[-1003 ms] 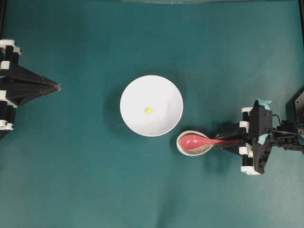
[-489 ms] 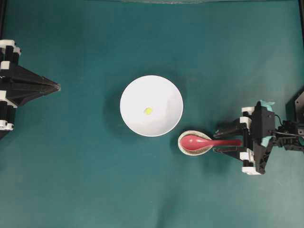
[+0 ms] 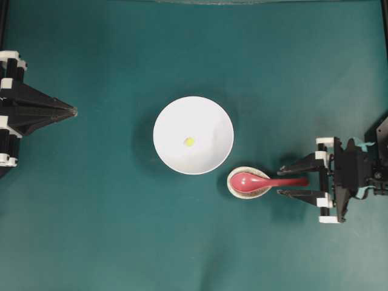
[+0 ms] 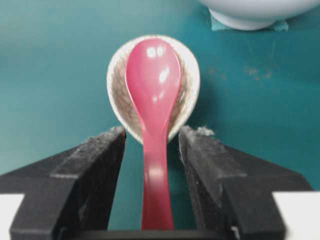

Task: Scoop the yellow hexagonal prism block from the bowl with a spoon using the right arm.
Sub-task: 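Close the right gripper on the spoon handle and adjust the grip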

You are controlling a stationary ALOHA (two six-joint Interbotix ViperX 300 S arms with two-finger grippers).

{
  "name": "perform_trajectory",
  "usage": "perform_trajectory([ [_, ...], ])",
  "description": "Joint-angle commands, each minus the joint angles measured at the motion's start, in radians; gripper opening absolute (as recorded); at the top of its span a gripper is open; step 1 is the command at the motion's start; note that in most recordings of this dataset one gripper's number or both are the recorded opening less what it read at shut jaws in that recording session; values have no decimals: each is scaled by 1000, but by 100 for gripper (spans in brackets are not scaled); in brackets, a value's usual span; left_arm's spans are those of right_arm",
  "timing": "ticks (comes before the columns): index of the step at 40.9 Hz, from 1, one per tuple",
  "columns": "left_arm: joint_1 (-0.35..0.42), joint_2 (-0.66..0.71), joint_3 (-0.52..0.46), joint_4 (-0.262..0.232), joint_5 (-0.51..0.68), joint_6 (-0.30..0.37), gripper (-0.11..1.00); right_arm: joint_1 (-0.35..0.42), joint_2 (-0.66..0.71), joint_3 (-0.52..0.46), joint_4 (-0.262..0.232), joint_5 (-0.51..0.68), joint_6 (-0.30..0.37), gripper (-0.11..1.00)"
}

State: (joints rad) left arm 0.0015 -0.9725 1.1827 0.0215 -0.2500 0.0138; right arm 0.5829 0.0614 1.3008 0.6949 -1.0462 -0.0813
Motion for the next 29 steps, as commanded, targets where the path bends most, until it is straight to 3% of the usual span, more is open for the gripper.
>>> perform_trajectory([
  [1,0,8,-26,3,-5,3,-1,6,60,-18,2,-48,31,53],
  [9,0,9,-25,3,-5,3,-1,32,163,-23,0,-163,104,53],
  [29,0,9,-26,3,-5,3,-1,43,170,-11,-2,-196,106,53],
])
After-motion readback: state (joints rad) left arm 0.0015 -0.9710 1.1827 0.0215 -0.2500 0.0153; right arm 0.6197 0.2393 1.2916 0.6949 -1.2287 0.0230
